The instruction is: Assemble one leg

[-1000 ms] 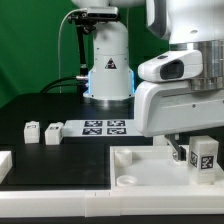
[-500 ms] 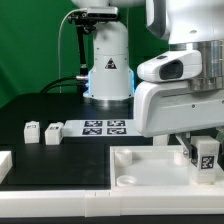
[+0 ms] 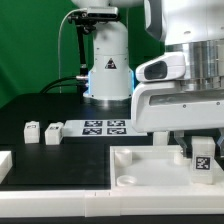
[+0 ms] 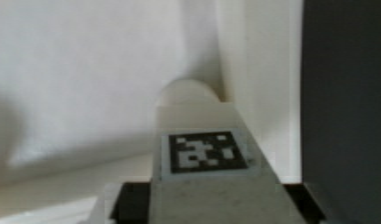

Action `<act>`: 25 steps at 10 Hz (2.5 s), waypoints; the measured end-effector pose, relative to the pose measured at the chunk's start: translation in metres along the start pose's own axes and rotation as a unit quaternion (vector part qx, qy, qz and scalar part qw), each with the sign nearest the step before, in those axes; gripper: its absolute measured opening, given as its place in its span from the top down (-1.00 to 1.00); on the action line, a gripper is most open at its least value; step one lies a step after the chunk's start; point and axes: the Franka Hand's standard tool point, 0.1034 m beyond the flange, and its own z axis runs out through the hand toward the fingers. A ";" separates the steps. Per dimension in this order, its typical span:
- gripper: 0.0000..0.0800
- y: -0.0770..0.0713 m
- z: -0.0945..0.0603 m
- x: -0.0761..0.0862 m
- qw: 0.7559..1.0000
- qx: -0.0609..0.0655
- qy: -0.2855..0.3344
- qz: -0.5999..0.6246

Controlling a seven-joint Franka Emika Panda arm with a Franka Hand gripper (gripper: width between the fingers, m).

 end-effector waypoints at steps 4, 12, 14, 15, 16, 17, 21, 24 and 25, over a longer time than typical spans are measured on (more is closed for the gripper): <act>0.27 0.000 0.001 -0.002 0.963 -0.005 0.002 0.271; -0.36 -0.003 0.002 -0.005 0.907 0.002 -0.003 0.421; -0.61 -0.005 0.001 -0.003 0.964 -0.004 0.002 0.266; -0.61 -0.006 0.001 -0.003 0.981 -0.009 0.006 0.192; -0.62 -0.007 0.000 -0.003 0.994 -0.016 0.003 0.110; -0.62 -0.008 0.000 -0.002 0.999 -0.025 -0.005 0.027; -0.62 -0.006 -0.001 0.002 0.985 -0.028 -0.010 -0.168; -0.09 -0.006 -0.001 0.002 0.985 -0.028 -0.010 -0.170; -0.09 -0.006 -0.001 0.002 0.985 -0.028 -0.010 -0.170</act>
Offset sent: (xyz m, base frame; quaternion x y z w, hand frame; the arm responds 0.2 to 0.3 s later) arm -0.0050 0.0033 0.0022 -0.0315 0.0065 0.3026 0.9526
